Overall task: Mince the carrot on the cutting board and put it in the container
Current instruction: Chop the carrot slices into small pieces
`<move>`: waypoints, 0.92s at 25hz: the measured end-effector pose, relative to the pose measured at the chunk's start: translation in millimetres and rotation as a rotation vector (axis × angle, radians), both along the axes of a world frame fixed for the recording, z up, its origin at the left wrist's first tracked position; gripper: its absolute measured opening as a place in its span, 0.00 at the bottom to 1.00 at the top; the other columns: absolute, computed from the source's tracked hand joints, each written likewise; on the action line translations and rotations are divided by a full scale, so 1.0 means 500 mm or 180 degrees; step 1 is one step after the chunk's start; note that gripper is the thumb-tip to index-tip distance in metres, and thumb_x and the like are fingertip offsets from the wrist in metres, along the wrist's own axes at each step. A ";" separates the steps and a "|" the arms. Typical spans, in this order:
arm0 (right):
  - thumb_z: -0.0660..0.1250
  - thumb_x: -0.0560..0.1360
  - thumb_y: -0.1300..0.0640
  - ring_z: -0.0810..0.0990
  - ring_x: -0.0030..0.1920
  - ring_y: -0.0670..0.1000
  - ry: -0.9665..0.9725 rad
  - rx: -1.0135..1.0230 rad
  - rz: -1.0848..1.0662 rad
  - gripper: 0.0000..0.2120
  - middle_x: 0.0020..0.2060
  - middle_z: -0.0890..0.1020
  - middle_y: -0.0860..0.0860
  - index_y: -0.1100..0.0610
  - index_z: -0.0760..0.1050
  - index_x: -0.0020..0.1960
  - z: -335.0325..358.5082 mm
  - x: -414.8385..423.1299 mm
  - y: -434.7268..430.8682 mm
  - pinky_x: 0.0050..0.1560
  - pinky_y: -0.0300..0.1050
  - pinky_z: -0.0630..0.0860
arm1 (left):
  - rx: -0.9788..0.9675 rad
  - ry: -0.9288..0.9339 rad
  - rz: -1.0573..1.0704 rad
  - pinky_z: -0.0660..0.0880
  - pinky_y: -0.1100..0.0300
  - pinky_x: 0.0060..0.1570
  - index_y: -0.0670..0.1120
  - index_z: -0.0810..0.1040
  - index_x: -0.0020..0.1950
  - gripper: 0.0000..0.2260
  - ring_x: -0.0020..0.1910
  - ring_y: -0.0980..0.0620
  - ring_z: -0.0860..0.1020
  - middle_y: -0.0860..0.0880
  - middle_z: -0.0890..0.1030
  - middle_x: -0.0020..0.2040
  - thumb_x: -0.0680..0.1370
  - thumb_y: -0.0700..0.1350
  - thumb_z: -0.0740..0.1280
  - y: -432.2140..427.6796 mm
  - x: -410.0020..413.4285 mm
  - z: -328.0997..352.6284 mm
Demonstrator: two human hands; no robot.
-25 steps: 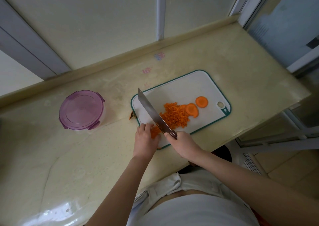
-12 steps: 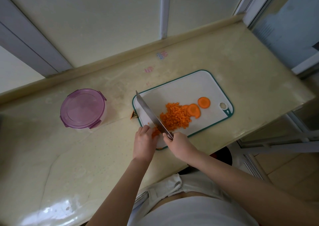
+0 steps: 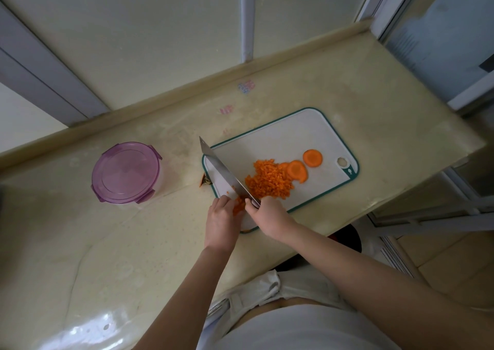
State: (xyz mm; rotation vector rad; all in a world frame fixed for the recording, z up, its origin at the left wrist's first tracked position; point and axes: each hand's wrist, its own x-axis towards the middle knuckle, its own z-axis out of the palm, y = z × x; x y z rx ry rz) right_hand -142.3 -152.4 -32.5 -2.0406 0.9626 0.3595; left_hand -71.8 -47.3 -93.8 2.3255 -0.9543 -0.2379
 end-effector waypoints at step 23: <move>0.59 0.80 0.48 0.64 0.26 0.47 -0.0034 0.0120 0.0105 0.24 0.25 0.65 0.50 0.56 0.58 0.29 0.014 -0.047 -0.008 0.26 0.37 0.59 | 0.0142 0.0306 0.0260 0.72 0.53 0.45 0.40 0.82 0.51 0.10 0.44 0.42 0.73 0.43 0.78 0.43 0.71 0.38 0.72 -0.001 0.000 0.033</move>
